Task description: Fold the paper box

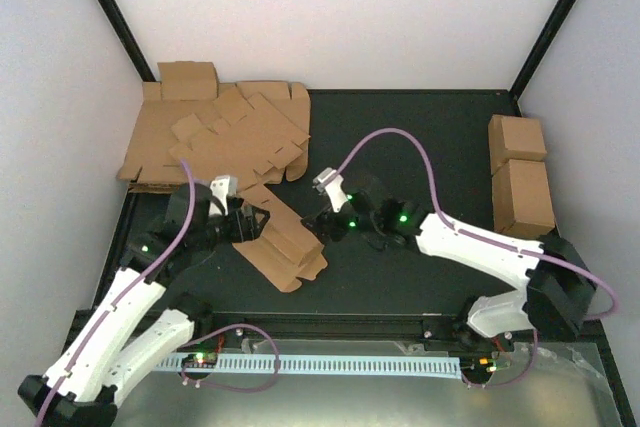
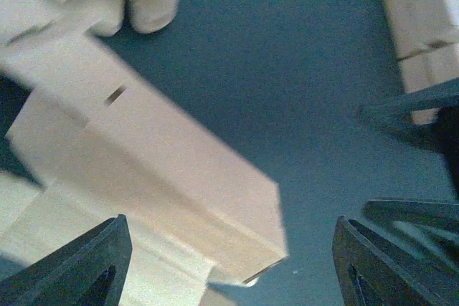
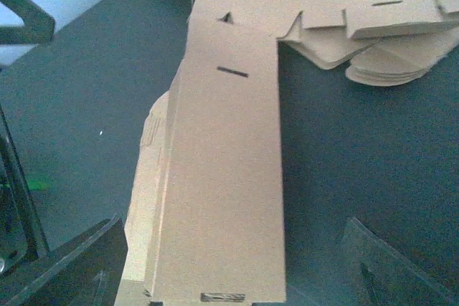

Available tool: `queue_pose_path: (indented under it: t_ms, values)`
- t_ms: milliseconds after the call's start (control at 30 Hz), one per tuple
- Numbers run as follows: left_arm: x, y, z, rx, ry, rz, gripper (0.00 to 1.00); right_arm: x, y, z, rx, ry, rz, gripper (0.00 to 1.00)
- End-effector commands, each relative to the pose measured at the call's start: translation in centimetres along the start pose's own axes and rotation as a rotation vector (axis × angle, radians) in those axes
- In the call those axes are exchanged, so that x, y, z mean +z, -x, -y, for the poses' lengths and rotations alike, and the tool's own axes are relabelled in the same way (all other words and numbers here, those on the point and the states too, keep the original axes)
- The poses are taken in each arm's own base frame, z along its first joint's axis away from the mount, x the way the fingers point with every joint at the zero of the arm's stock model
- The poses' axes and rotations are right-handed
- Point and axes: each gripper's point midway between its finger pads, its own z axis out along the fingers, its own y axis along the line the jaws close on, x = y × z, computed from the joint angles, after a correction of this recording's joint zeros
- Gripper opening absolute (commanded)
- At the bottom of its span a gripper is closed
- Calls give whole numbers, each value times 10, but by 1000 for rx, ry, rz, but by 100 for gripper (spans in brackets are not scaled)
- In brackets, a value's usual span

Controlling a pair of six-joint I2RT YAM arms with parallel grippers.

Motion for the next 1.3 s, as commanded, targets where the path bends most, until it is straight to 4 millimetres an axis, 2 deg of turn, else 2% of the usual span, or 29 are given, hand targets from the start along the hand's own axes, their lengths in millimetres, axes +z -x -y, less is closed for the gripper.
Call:
queue_pose_path:
  t_ms: [0, 33, 100, 167, 300, 500, 733, 1000, 1100, 1167, 1267]
  values:
    - [0, -28, -46, -204, 162, 15, 81, 18, -12, -8, -68, -25, -105, 86]
    - [0, -32, -51, -239, 170, 31, 83, 22, -15, -12, -83, -29, -120, 86]
    - [-5, -36, -64, -315, 206, 87, 91, 28, -13, -22, -129, -51, -127, 100]
    - [-10, -39, -74, -362, 225, 124, 97, 33, -15, -34, -181, -72, -142, 99]
    - [-24, -33, -92, -400, 303, 179, 95, 45, -26, -40, -275, -187, -209, 99]
    - [-35, -28, -110, -462, 412, 195, 94, 70, -45, -36, -397, -378, -325, 100]
    - [-48, -18, -110, -448, 428, 252, 95, 90, -55, -24, -464, -549, -395, 100]
    - [-52, -14, -109, -415, 438, 251, 95, 103, -63, -28, -505, -560, -424, 97]
    - [-52, -13, -108, -410, 433, 253, 95, 106, -63, -27, -516, -581, -430, 94]
    - [-51, -13, -109, -407, 434, 249, 95, 105, -62, -23, -519, -614, -425, 87]
    - [-51, -12, -108, -401, 432, 246, 95, 100, -56, -20, -505, -639, -393, 69]
